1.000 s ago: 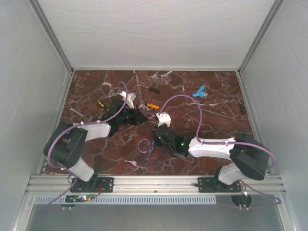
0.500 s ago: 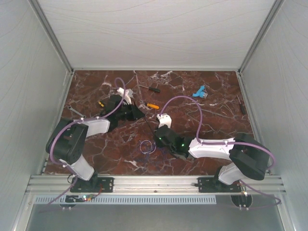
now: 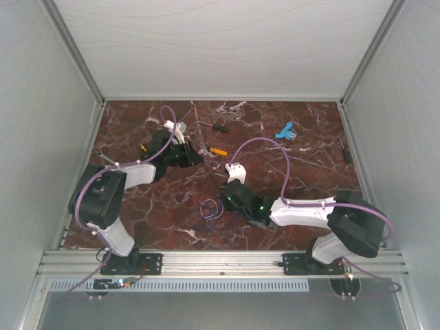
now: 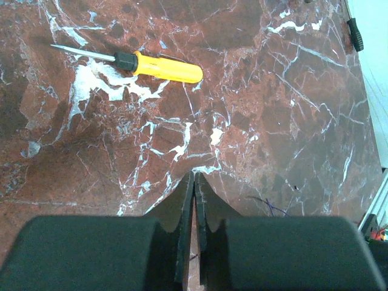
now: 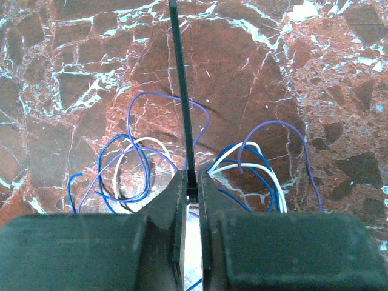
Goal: Zip-tie the wires
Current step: Tie the cable at the center of the board, then place the cable at the center of the board.
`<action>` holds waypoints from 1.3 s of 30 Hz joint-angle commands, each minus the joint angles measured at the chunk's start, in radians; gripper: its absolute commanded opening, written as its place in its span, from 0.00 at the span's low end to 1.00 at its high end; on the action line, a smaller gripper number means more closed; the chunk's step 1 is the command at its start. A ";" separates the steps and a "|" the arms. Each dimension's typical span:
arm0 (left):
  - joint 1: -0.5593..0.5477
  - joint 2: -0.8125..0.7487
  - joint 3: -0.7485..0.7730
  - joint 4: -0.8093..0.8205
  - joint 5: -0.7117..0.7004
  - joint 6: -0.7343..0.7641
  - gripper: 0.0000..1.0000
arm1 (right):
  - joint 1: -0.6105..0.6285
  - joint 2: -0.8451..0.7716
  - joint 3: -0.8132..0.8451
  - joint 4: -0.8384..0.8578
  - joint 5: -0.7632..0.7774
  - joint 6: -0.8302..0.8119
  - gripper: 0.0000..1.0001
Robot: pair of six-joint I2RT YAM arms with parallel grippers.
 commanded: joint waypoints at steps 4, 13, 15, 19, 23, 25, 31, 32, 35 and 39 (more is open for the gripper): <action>0.044 0.029 0.102 0.048 -0.086 0.041 0.00 | 0.013 -0.037 -0.033 -0.055 0.005 0.014 0.00; 0.068 0.049 0.160 0.018 -0.116 0.044 0.00 | 0.014 -0.059 -0.044 -0.060 0.016 0.014 0.00; 0.070 0.035 0.183 0.014 -0.123 0.038 0.00 | 0.012 -0.065 -0.027 -0.067 0.029 -0.004 0.00; 0.071 0.012 0.261 -0.026 -0.128 0.034 0.00 | -0.011 -0.076 0.039 -0.093 0.048 -0.067 0.00; 0.070 -0.028 0.327 -0.072 -0.138 0.034 0.00 | -0.072 -0.101 0.121 -0.107 0.032 -0.154 0.00; 0.070 -0.052 0.352 -0.091 -0.153 0.040 0.00 | -0.111 -0.108 0.164 -0.113 -0.002 -0.189 0.00; 0.071 -0.115 0.415 -0.160 -0.222 0.065 0.00 | -0.210 -0.092 0.318 -0.137 -0.117 -0.305 0.00; 0.071 -0.130 0.420 -0.169 -0.239 0.070 0.00 | -0.225 -0.085 0.354 -0.153 -0.142 -0.327 0.00; 0.072 -0.184 0.428 -0.217 -0.320 0.087 0.00 | -0.264 -0.056 0.463 -0.216 -0.247 -0.436 0.00; 0.078 -0.263 0.411 -0.340 -0.486 0.094 0.00 | -0.300 -0.019 0.558 -0.317 -0.407 -0.564 0.00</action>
